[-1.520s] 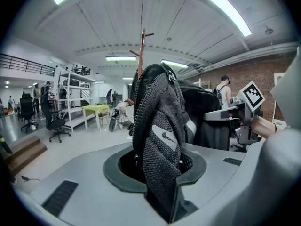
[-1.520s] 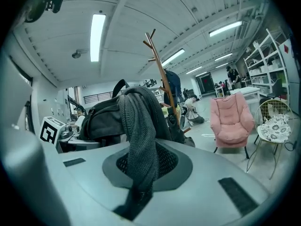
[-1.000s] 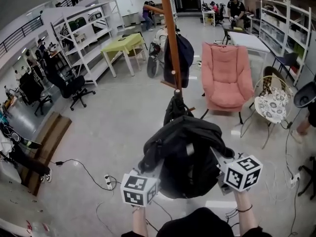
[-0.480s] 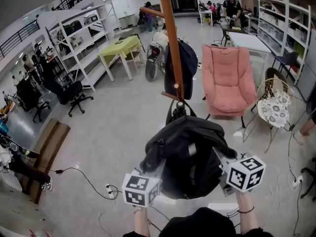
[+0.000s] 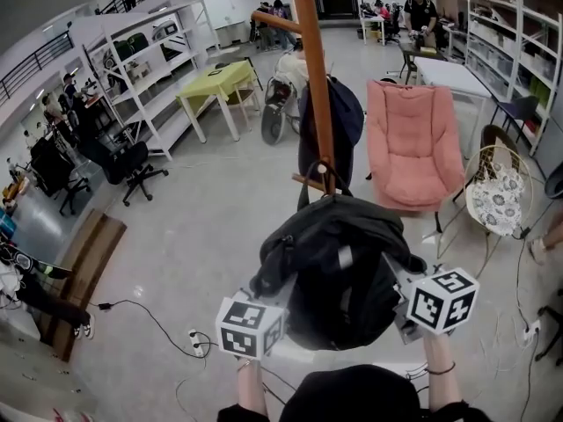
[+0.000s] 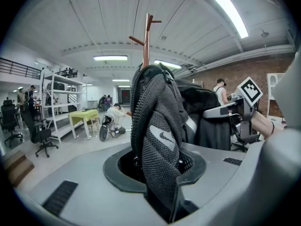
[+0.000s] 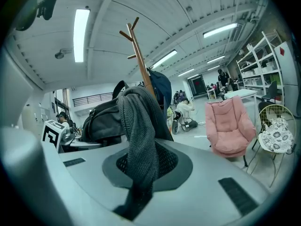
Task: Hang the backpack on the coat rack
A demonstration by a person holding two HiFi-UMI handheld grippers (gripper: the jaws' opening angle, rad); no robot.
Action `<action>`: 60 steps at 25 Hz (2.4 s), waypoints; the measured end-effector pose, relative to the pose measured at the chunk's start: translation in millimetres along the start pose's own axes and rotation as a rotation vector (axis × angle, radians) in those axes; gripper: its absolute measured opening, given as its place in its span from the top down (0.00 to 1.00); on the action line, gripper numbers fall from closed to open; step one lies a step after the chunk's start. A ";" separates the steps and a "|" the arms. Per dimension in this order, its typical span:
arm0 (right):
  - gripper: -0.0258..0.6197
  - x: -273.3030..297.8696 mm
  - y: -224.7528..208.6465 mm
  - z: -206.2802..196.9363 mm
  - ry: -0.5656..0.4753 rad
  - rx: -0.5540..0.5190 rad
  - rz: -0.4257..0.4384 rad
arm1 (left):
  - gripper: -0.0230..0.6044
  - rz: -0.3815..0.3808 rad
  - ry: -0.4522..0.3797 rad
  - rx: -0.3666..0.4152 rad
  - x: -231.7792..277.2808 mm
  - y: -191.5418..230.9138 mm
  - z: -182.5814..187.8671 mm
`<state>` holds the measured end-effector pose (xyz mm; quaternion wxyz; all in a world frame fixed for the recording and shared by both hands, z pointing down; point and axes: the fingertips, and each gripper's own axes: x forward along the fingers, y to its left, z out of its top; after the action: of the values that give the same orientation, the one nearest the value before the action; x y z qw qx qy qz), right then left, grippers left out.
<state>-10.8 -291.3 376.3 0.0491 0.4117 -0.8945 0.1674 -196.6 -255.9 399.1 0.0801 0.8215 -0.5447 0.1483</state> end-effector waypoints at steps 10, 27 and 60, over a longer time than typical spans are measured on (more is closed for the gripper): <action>0.91 29.3 -16.5 3.3 0.031 0.044 -0.035 | 0.75 -0.053 0.048 -0.010 33.0 22.1 1.6; 0.91 69.8 -42.8 -15.7 0.099 0.122 -0.108 | 0.75 -0.126 0.171 -0.048 82.9 46.6 -21.5; 0.90 88.6 -64.6 -33.7 0.105 0.104 -0.096 | 0.69 -0.076 0.184 -0.053 105.0 56.2 -46.4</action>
<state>-22.0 -382.7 444.7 0.0825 0.4465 -0.8601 0.2325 -217.4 -356.0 475.9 0.1570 0.8219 -0.5074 0.2058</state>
